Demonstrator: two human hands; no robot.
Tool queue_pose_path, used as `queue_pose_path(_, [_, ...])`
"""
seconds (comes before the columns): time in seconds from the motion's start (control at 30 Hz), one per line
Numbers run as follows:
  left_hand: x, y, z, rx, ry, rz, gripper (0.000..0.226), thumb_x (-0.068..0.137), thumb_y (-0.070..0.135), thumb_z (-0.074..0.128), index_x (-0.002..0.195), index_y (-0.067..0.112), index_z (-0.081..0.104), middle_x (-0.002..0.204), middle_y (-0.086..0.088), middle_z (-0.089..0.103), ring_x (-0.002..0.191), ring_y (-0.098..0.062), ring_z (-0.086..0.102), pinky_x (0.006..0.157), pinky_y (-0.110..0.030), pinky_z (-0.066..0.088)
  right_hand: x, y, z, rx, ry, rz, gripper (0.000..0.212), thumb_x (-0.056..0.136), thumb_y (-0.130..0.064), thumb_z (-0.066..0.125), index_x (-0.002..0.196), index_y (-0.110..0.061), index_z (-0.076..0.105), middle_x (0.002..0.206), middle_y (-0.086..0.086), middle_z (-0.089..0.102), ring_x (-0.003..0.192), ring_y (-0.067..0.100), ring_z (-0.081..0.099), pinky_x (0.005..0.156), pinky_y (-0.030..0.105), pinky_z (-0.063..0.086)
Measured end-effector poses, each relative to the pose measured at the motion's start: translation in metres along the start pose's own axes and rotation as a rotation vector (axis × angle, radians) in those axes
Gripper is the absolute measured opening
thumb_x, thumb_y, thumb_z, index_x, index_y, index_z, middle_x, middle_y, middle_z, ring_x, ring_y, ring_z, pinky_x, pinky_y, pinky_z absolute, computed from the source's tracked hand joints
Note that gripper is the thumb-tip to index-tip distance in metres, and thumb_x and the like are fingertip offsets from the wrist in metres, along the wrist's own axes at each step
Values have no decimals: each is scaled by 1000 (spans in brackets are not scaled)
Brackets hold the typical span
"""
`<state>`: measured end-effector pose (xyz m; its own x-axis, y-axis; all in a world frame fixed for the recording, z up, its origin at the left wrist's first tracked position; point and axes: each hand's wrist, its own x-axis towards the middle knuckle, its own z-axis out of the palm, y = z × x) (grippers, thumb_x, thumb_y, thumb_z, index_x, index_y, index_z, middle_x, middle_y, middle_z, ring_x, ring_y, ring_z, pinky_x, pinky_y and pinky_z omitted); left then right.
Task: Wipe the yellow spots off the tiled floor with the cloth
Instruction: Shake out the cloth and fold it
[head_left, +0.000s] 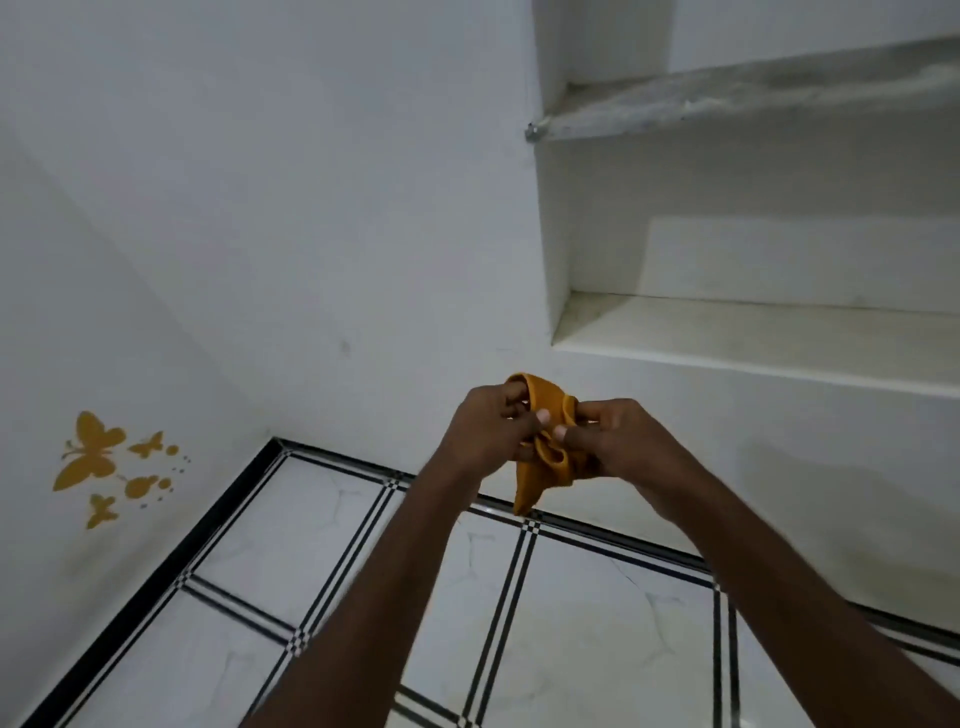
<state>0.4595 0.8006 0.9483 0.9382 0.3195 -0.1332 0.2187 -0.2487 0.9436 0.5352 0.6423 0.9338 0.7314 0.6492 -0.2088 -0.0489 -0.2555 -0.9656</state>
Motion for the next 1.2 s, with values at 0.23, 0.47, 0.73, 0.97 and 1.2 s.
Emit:
queue_pose_path(0.23, [-91, 55, 57, -305, 239, -67, 27, 96, 14, 65, 120, 2, 68, 99, -15, 76, 84, -21, 75, 71, -29, 60, -92, -18, -71, 96, -109, -38, 24, 104, -8, 50, 107, 6, 69, 97, 27, 75, 89, 38, 76, 76, 42, 63])
queue_pose_path(0.47, [-162, 75, 106, -363, 155, -100, 30, 93, 17, 69, 122, 11, 68, 109, -14, 75, 93, -20, 73, 76, -29, 58, -163, -38, -115, 37, 122, -51, 29, 98, -3, 44, 102, -7, 73, 96, 20, 74, 82, 28, 72, 69, 38, 62])
queue_pose_path(0.73, [-223, 84, 166, 283, 313, -75, 81, 76, 29, 84, 146, 24, 43, 141, -5, 54, 126, -20, 54, 102, -43, 52, -232, -70, -127, -240, 114, -278, 12, 92, -12, 55, 98, -16, 64, 74, 11, 62, 72, 22, 61, 69, 38, 56])
queue_pose_path(0.97, [-291, 112, 216, 320, 433, 251, 5, 88, 17, 70, 87, 15, 75, 74, -4, 71, 61, -9, 63, 59, -20, 50, -317, -77, -132, -401, 166, -527, 35, 91, -9, 53, 115, -29, 67, 70, 12, 67, 67, 25, 67, 63, 33, 63])
queue_pose_path(1.2, [-381, 131, 206, 354, 472, 250, 20, 87, 12, 63, 69, 18, 70, 60, 3, 67, 61, -13, 66, 64, -30, 57, -410, -63, -174, -767, 131, -542, 21, 86, -13, 60, 102, -17, 72, 85, 4, 75, 78, 18, 70, 65, 27, 54])
